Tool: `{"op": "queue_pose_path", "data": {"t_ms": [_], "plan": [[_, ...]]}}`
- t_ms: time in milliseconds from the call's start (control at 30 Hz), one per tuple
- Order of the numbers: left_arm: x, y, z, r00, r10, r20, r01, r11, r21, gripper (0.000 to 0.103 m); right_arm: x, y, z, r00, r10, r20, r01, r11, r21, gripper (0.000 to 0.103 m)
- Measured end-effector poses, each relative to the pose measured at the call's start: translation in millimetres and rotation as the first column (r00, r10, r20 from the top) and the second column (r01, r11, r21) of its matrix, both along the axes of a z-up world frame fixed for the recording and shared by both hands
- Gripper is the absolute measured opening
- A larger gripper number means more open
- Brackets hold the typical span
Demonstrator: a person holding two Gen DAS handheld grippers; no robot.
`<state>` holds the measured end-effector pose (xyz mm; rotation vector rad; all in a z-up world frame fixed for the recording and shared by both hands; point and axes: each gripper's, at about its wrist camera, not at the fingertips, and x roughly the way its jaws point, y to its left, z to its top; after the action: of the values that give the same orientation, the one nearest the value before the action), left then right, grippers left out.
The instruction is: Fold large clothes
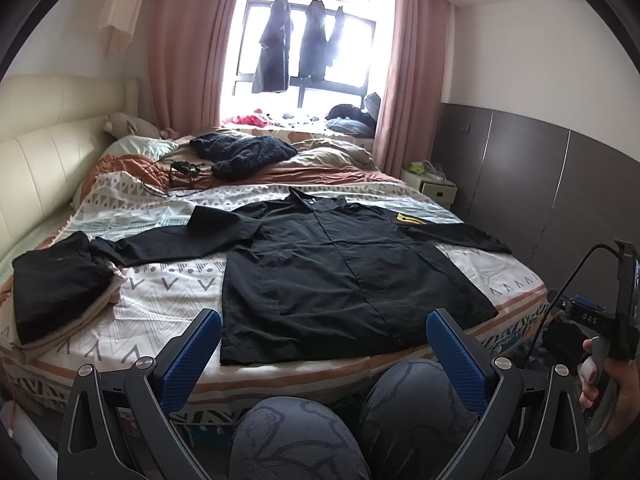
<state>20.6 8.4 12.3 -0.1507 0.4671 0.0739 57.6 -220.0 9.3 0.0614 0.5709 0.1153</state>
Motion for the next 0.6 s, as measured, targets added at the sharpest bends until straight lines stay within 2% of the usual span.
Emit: {"op": "queue_pose_path", "data": {"t_ms": [200, 267, 600], "plan": [[24.3, 16.3, 4.8, 0.999, 0.046, 0.023, -0.047, 0.998, 0.035, 0.103, 28.5, 16.3, -0.2, 1.000, 0.012, -0.004, -0.012, 1.000, -0.001, 0.103], [36.5, 24.3, 4.6, 0.998, 0.055, 0.020, -0.056, 0.998, 0.022, 0.103, 40.5, 22.6, 1.7, 1.000, 0.023, 0.000, -0.023, 1.000, -0.003, 0.103], [96.2, 63.2, -5.0, 0.996, 0.080, -0.048, -0.081, 0.997, -0.004, 0.103, 101.8, 73.4, 12.7, 0.996, 0.086, 0.003, -0.086, 0.996, 0.007, 0.103]]}}
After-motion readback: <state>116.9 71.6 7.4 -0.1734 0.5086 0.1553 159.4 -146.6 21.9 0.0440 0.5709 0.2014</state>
